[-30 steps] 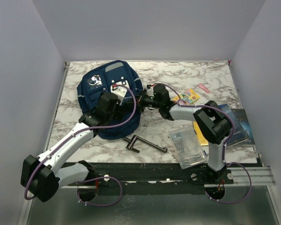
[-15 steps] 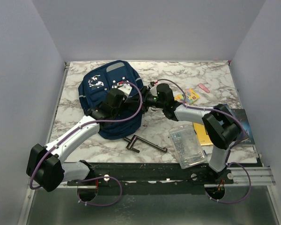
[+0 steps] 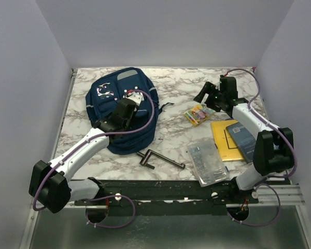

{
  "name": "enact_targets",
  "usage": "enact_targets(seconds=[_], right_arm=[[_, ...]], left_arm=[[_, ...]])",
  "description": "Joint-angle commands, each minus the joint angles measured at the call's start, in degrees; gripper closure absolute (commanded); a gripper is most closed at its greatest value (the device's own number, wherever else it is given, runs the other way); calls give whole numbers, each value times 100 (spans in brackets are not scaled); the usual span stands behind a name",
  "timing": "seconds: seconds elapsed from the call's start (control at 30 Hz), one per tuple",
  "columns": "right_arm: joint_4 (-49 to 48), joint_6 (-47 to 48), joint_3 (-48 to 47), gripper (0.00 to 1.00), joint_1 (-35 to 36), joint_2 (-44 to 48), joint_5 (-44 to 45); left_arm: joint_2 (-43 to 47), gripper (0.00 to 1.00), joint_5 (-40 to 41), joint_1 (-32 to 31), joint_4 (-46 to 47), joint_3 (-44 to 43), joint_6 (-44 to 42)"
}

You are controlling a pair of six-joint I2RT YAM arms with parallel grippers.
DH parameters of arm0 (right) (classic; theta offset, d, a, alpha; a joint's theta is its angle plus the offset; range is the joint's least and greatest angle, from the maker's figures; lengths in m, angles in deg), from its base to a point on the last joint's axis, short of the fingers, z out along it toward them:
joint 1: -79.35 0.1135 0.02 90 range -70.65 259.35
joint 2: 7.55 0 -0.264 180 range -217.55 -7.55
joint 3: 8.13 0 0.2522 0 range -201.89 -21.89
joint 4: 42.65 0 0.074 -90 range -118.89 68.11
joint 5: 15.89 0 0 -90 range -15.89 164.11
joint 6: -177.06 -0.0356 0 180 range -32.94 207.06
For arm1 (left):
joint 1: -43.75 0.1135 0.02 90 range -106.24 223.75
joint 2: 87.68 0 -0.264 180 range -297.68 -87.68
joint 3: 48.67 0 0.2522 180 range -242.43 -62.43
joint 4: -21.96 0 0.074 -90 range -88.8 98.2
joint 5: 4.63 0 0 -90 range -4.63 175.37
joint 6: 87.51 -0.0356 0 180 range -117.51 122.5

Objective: Pack the student bag
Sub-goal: Unzip the student bag at the center of the board.

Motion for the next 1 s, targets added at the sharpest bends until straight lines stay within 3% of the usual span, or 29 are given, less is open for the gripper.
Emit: enact_targets(seconds=[0.0, 0.17, 0.4, 0.53, 0.8, 0.97], right_arm=[[502, 596, -275, 12, -734, -424, 415], [363, 801, -706, 11, -1124, -1140, 631], [662, 1273, -1586, 12, -1124, -2163, 937], [860, 1330, -1830, 13, -1124, -2518, 578], [260, 855, -1116, 18, -1094, -2418, -740], [22, 624, -289, 21, -372, -1737, -770]], left_arm=[[381, 43, -572, 56, -251, -108, 477], [891, 28, -1858, 56, -18, -391, 990], [489, 27, -3208, -221, 636, -865, 2103], [-37, 27, -3178, -565, 856, -1154, 2220], [-859, 27, -2767, -1136, 1168, -1542, 2174], [-1457, 28, -2527, -1231, 1209, -1750, 1985]])
